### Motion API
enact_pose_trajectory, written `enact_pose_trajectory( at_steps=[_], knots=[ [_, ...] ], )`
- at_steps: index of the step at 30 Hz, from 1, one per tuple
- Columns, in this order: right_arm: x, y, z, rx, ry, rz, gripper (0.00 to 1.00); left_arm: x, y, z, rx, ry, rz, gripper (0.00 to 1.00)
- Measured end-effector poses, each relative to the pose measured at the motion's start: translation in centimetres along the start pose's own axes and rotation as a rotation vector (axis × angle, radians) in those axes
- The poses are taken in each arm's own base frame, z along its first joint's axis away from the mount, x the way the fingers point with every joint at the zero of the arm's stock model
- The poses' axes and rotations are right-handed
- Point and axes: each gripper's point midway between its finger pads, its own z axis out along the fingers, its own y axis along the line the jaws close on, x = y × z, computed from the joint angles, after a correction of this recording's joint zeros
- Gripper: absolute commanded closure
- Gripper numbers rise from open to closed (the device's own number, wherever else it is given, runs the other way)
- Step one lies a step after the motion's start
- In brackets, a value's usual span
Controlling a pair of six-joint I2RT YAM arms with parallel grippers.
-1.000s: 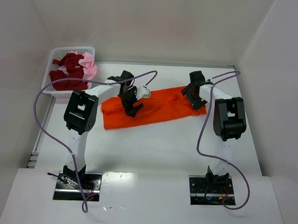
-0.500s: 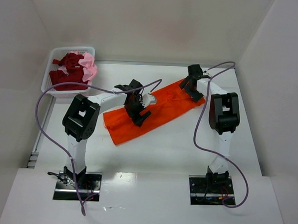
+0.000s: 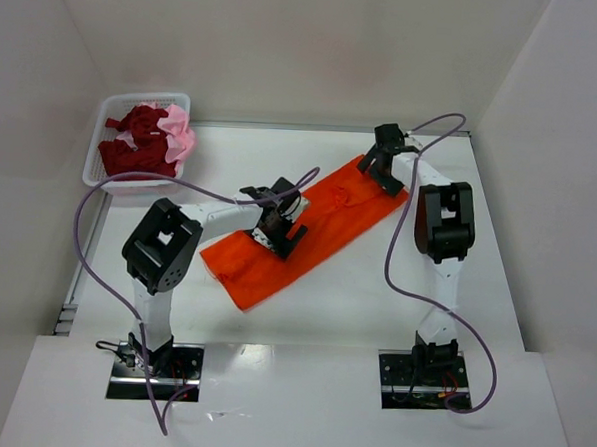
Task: Fold and stack the t-shirts
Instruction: Rotate the tshirt 90 degrees
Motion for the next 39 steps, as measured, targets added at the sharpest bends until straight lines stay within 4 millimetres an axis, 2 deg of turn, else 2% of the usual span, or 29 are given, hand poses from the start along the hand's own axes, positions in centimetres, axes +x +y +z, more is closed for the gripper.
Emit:
enact_pose_trajectory(
  at_steps=[5,14,20,24,29,34,37,39],
  knots=[
    [-0.5,1.2,0.5,-0.034,-0.002,-0.015,0.00,1.3,-1.7,-0.4,-0.017,0.013,-0.052,0.00],
    [0.1,4.4,0.8,-0.128,0.003,-0.076,0.00,1.8,-3.1,-0.6,-0.024,0.024,-0.155,0.00],
    [1.0,8.7,0.9,-0.234,-0.001,-0.129,0.00,1.7,-5.5,-0.9,0.037,0.029,-0.172,0.00],
    [1.4,11.8,1.2,-0.313,0.002,-0.156,0.00,1.3,-6.3,-1.0,0.069,0.027,-0.171,0.00],
    [0.6,15.0,1.5,-0.387,-0.024,-0.186,0.00,-0.2,-7.2,-1.2,0.111,-0.006,-0.176,0.00],
    [-0.6,15.6,0.1,-0.390,-0.051,-0.237,0.00,-1.2,-7.0,-2.1,0.102,-0.047,-0.188,0.00],
    [-1.9,15.7,-1.9,-0.393,-0.078,-0.257,0.00,-2.0,-6.7,-4.3,0.097,-0.098,-0.191,0.00],
    [-2.6,15.3,-3.9,-0.390,-0.086,-0.266,0.00,-2.9,-6.6,-6.5,0.101,-0.157,-0.195,0.00]
  ],
)
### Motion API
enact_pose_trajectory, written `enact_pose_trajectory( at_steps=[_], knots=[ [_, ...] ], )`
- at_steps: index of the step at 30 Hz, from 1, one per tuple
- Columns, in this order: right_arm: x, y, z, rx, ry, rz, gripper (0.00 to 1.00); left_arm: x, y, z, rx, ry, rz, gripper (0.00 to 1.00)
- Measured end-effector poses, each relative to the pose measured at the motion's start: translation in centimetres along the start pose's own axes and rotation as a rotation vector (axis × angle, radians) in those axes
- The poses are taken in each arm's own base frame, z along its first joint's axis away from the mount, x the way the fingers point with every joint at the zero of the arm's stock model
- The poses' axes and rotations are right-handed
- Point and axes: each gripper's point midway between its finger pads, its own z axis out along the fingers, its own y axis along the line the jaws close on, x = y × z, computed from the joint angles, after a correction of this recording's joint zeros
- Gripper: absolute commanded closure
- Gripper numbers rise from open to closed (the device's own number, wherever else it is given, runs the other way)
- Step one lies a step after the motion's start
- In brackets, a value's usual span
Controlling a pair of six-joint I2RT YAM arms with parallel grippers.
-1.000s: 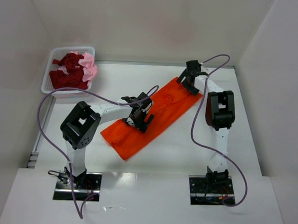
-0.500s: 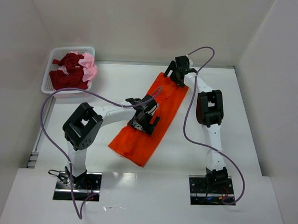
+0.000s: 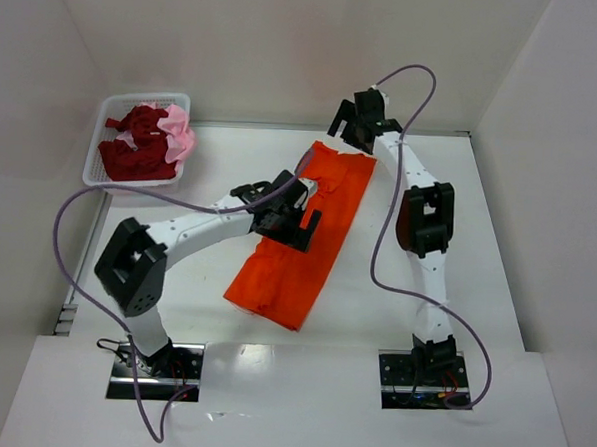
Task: Fold and stack the t-shirts
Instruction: Rotate the tshirt 90 degrees
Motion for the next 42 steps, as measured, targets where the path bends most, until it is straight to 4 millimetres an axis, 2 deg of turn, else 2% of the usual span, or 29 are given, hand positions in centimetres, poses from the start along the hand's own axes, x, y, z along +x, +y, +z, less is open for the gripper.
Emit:
enact_pose_trajectory(
  at_steps=[3,5,7,10,14,19,22,23,28,33,42],
  knots=[
    [-1.3,0.2,-4.1,-0.005,-0.018,-0.003,0.00,-1.7,-0.3,-3.3,0.015,-0.101,-0.004,0.00],
    [-1.5,0.0,-7.0,-0.007,-0.032,-0.001,0.00,-1.9,-0.2,-4.7,0.016,-0.141,-0.013,0.00],
    [-1.0,-0.7,-9.4,0.003,-0.034,0.001,0.00,-1.1,0.1,-4.9,0.010,-0.135,-0.022,0.00],
    [1.1,-1.5,-10.7,0.022,-0.006,0.001,0.00,1.4,1.0,-3.6,-0.011,-0.073,-0.025,0.00],
    [6.2,-2.1,-9.0,0.067,0.087,-0.031,0.00,5.0,2.0,-2.3,-0.042,0.019,-0.040,0.00],
    [12.0,-2.5,-6.0,0.110,0.195,-0.064,0.00,6.3,2.1,-1.8,-0.051,0.046,-0.047,0.00],
    [14.1,-3.2,-4.6,0.142,0.231,-0.070,0.00,6.4,1.9,-1.7,-0.047,0.049,-0.053,0.00],
    [14.2,-3.4,-4.3,0.151,0.232,-0.070,0.00,6.4,1.8,-1.5,-0.043,0.051,-0.052,0.00],
    [12.5,-2.7,-3.7,0.151,0.184,-0.054,0.00,7.5,1.4,0.0,-0.029,0.109,-0.022,0.00],
    [12.7,-3.0,-2.4,0.172,0.180,-0.056,0.00,9.2,0.8,1.5,-0.023,0.177,0.005,0.00],
    [11.3,-1.6,-0.3,0.150,0.142,-0.051,0.00,10.3,0.4,2.3,0.003,0.232,0.026,0.00]
  ],
)
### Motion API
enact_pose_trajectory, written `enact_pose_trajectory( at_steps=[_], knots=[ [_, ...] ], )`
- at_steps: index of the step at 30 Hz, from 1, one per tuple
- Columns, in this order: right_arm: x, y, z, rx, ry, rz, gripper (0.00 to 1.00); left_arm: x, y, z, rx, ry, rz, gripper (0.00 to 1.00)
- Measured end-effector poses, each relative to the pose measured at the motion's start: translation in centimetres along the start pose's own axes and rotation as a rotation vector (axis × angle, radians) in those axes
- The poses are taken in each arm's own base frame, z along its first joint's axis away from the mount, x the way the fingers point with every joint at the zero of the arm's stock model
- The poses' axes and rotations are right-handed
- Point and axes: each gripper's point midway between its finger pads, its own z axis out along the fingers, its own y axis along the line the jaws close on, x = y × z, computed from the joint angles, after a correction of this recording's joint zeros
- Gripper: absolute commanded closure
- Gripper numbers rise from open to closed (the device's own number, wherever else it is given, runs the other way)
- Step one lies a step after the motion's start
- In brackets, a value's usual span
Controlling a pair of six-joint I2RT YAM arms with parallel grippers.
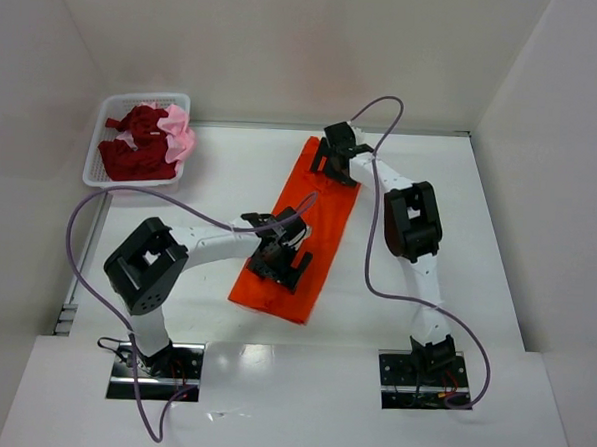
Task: Fold and stack the t-shirts
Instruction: Rotate the tshirt 90 degrees
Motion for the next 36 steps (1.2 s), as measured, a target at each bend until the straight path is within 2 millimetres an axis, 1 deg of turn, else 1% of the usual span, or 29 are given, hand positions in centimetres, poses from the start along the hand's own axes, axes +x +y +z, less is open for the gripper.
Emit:
enact_pose_trajectory(
  at_steps=[5,8,15,23,27,32,34,36],
  knots=[
    [-1.6,1.9,1.5,-0.044,-0.029,-0.005,0.00,-0.9,-1.1,0.2,0.036,0.001,0.002,0.00],
    [-2.0,2.6,1.8,-0.064,-0.037,-0.013,0.00,-1.3,-1.9,0.4,0.055,0.001,0.011,0.00],
    [-2.5,4.4,2.4,-0.140,-0.029,-0.034,0.00,-2.0,-3.5,0.6,0.095,0.000,0.025,0.00],
    [-2.4,6.2,2.5,-0.231,-0.006,-0.053,0.00,-2.9,-5.6,1.0,0.150,-0.005,0.027,0.00],
    [-2.3,6.4,2.5,-0.247,-0.003,-0.072,0.00,-2.9,-6.5,1.1,0.161,-0.011,0.038,0.00],
    [-2.1,6.1,2.3,-0.239,-0.014,-0.088,0.00,-3.1,-6.2,0.9,0.126,-0.030,0.015,0.00],
    [-1.7,5.6,1.6,-0.231,-0.006,-0.093,0.00,-3.3,-5.8,0.0,0.105,-0.046,0.001,0.00],
    [-1.4,5.0,0.6,-0.220,0.008,-0.094,0.00,-4.0,-5.3,-1.8,0.090,-0.088,-0.011,0.00]
  ],
)
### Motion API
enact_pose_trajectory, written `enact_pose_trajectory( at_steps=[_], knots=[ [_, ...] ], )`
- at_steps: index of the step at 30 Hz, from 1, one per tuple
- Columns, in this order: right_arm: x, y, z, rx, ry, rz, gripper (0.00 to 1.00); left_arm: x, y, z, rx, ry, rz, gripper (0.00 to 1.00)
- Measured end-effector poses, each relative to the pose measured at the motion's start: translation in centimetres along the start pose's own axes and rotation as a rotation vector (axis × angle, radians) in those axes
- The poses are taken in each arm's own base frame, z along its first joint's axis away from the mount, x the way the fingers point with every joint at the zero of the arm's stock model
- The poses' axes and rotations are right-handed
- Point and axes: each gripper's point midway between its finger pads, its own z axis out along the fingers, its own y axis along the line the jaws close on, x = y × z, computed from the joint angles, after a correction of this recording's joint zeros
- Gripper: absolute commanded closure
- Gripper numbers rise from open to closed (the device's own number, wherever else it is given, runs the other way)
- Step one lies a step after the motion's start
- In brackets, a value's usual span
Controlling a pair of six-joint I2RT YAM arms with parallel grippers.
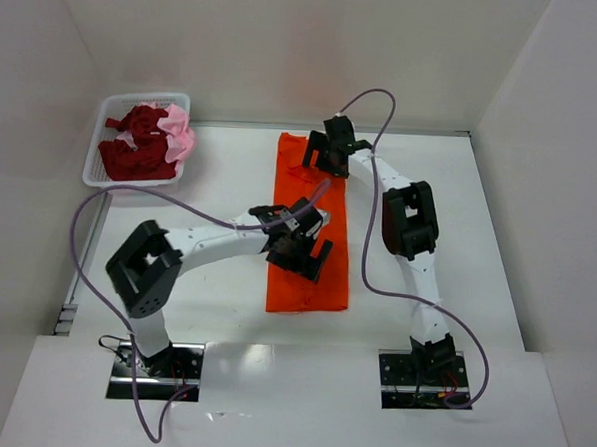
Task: Fold and stack the t-shirts
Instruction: Rotate the tshirt 90 degrees
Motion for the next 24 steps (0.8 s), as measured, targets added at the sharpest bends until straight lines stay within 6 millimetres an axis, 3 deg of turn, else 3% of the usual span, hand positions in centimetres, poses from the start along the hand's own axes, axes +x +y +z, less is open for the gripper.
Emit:
enact_pose_trajectory(
  at_steps=[4,7,10,12,14,17,18,19,24],
  knots=[
    [-0.6,-0.3,-3.3,-0.003,-0.005,0.006,0.00,-3.9,0.6,-6.2,-0.006,-0.194,-0.028,0.00],
    [-2.7,0.6,-6.5,-0.038,-0.057,0.003,0.00,-7.2,1.2,-12.1,-0.016,-0.395,-0.063,0.00],
    [-5.2,1.9,-8.9,-0.082,-0.124,-0.004,0.15,-8.7,2.6,-17.1,-0.047,-0.555,-0.116,0.00],
    [-6.3,2.6,-9.5,-0.099,-0.153,-0.004,0.31,-8.8,3.6,-19.0,-0.077,-0.618,-0.148,0.00],
    [-6.6,2.9,-9.2,-0.113,-0.158,-0.004,0.37,-8.5,4.7,-20.0,-0.114,-0.652,-0.178,0.00],
    [-5.6,3.2,-7.9,-0.141,-0.127,-0.006,0.33,-7.8,6.0,-20.6,-0.154,-0.683,-0.218,0.00],
    [-5.0,3.1,-7.2,-0.143,-0.111,-0.008,0.25,-7.4,6.4,-20.8,-0.165,-0.690,-0.228,0.00],
    [-4.4,2.9,-6.5,-0.144,-0.094,-0.010,0.25,-7.0,6.8,-21.0,-0.173,-0.698,-0.239,0.00],
    [-0.8,1.7,-2.7,-0.136,0.003,-0.034,0.32,-6.0,7.8,-23.4,-0.162,-0.784,-0.299,0.00]
  ],
)
